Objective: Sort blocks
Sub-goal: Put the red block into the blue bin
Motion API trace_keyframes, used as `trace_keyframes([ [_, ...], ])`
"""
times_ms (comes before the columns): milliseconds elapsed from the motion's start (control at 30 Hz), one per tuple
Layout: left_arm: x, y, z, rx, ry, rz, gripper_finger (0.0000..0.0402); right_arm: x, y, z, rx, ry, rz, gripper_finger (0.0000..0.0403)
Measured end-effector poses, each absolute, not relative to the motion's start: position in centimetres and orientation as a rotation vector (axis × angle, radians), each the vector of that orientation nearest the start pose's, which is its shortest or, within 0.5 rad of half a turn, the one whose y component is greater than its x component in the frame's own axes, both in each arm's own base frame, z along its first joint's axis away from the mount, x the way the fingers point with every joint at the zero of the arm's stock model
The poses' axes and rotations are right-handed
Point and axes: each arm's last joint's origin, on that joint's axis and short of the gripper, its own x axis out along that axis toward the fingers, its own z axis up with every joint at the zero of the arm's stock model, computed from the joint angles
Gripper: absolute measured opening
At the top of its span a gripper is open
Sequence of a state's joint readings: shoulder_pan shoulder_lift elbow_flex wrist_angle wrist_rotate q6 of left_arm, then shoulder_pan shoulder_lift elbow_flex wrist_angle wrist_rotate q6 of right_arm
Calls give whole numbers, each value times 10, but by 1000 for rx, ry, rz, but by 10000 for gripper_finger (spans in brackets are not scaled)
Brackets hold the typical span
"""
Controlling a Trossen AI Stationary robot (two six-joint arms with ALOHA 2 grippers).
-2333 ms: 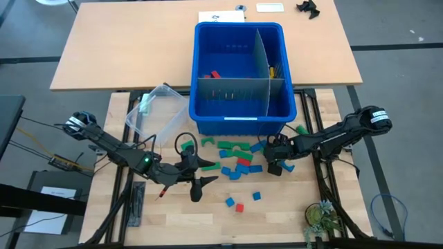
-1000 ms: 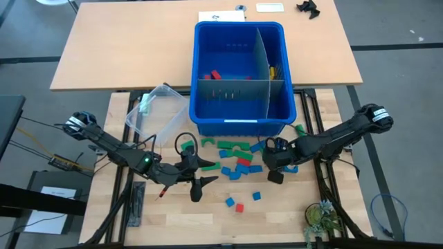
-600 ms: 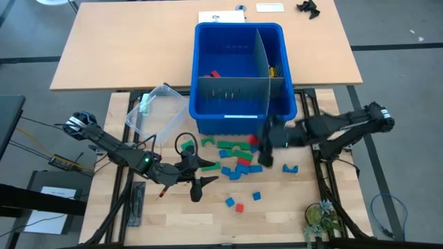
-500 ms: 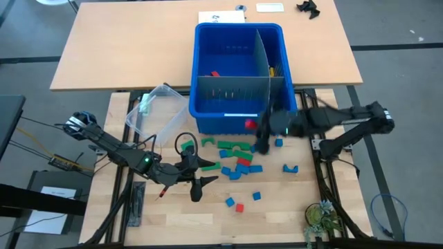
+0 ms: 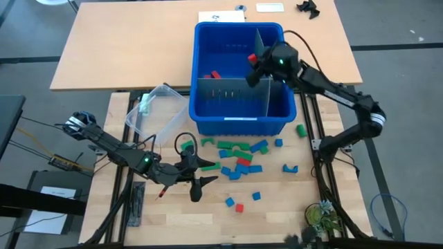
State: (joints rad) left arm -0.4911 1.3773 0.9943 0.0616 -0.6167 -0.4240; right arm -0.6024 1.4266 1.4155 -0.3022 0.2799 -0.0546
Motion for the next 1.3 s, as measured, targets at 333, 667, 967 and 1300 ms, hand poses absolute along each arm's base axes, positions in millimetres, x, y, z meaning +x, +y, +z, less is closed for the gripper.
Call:
trace_keyframes([
  [333, 277, -129, 298, -251, 242, 180, 248, 267, -257, 346, 80, 376, -928, 126],
  [667, 277, -129, 298, -251, 242, 180, 248, 275, -255, 341, 32, 403, -844, 289],
  [967, 277, -129, 298, -251, 242, 180, 248, 267, -152, 384, -80, 500, -513, 312],
  [1300, 277, -129, 298, -252, 241, 180, 248, 257, -9, 387, -33, 680, -75, 293],
])
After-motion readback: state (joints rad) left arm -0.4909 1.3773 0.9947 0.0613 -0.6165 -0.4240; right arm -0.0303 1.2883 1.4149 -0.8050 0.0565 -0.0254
